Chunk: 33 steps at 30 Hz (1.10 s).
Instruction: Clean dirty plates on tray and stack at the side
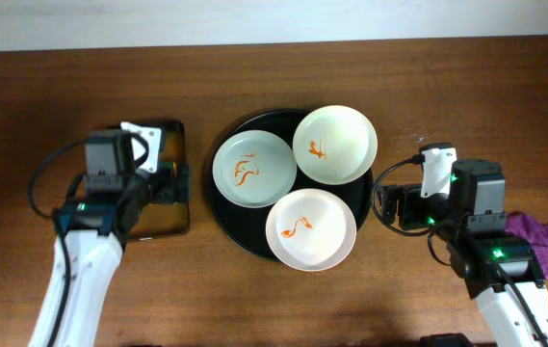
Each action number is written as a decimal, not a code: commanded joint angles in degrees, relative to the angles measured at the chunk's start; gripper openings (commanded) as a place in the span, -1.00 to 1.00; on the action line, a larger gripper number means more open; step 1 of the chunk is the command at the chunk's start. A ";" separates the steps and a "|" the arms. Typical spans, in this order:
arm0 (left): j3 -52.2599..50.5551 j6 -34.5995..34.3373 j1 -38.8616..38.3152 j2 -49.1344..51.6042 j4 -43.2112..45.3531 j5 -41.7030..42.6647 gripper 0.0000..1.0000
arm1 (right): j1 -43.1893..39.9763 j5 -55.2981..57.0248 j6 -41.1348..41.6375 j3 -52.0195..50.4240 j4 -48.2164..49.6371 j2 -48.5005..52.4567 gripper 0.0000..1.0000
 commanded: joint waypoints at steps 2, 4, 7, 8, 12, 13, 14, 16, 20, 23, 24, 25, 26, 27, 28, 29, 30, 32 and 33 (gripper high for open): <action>6.86 -0.52 0.02 13.84 3.37 -10.58 0.95 | 0.35 -0.55 0.61 1.29 -0.04 -0.24 0.97; 6.84 -0.52 1.86 18.80 5.05 -10.36 0.89 | 0.35 -0.52 0.61 1.29 -0.22 -0.24 0.97; 6.84 -0.52 2.21 25.11 5.33 -7.80 0.54 | 0.35 -0.52 0.61 1.29 -0.20 -0.17 0.97; 6.84 -0.55 2.21 26.95 5.51 -7.19 0.51 | 0.35 -0.52 0.61 1.29 -0.22 -0.13 0.97; 6.84 -0.52 2.21 32.00 6.32 -6.75 0.24 | 0.35 -0.52 0.61 1.29 -0.22 -0.13 0.97; 6.80 -0.55 2.21 32.83 6.32 -6.75 0.18 | 0.35 -0.52 0.61 1.29 -0.22 -0.13 0.97; 6.73 -0.52 2.21 33.53 6.34 -6.75 0.11 | 0.35 -0.52 0.61 1.29 -0.22 -0.13 0.97; 6.73 -0.55 2.21 33.77 6.34 -6.73 -0.16 | 0.35 -0.52 0.61 1.29 -0.22 -0.13 0.97; 6.64 -0.55 2.16 33.79 6.32 -5.92 -0.80 | 0.35 -0.50 0.61 1.29 -0.15 -0.13 0.97; 6.80 -0.55 2.16 33.51 6.19 -5.79 -0.99 | 0.35 -0.50 0.61 1.29 0.74 -0.13 0.97; 6.91 -0.55 2.16 32.68 6.01 -4.85 -0.99 | 0.35 -0.50 0.61 1.29 1.36 -0.13 0.98; 7.13 -0.55 2.16 30.93 5.62 -3.91 -0.99 | 0.35 -0.52 0.61 1.29 2.58 0.15 0.97; 7.17 -0.57 2.16 28.24 4.98 -3.89 -1.00 | 0.35 -0.50 0.61 1.29 3.80 1.01 0.98; 7.17 -0.55 2.16 25.00 4.11 -3.39 -0.99 | 0.35 -0.52 0.61 1.29 4.46 2.12 1.00; 7.17 -0.55 2.16 22.25 3.19 -2.16 -0.99 | 0.35 -0.59 0.63 1.29 4.79 4.09 0.90; 7.17 -0.52 2.14 20.26 2.19 -0.98 -0.99 | 0.37 -1.38 0.63 1.29 4.57 5.90 0.86; 7.17 -0.52 1.99 19.37 0.87 -0.90 -1.00 | 0.42 -5.35 0.63 1.29 4.11 8.46 0.80; 7.17 -0.52 2.01 19.28 -0.13 -0.96 -1.00 | 0.42 -10.27 1.29 1.29 1.33 12.72 0.75; 7.17 -0.52 2.01 19.28 -0.17 -0.98 -0.99 | 0.42 -11.17 4.70 1.29 -1.84 15.85 0.75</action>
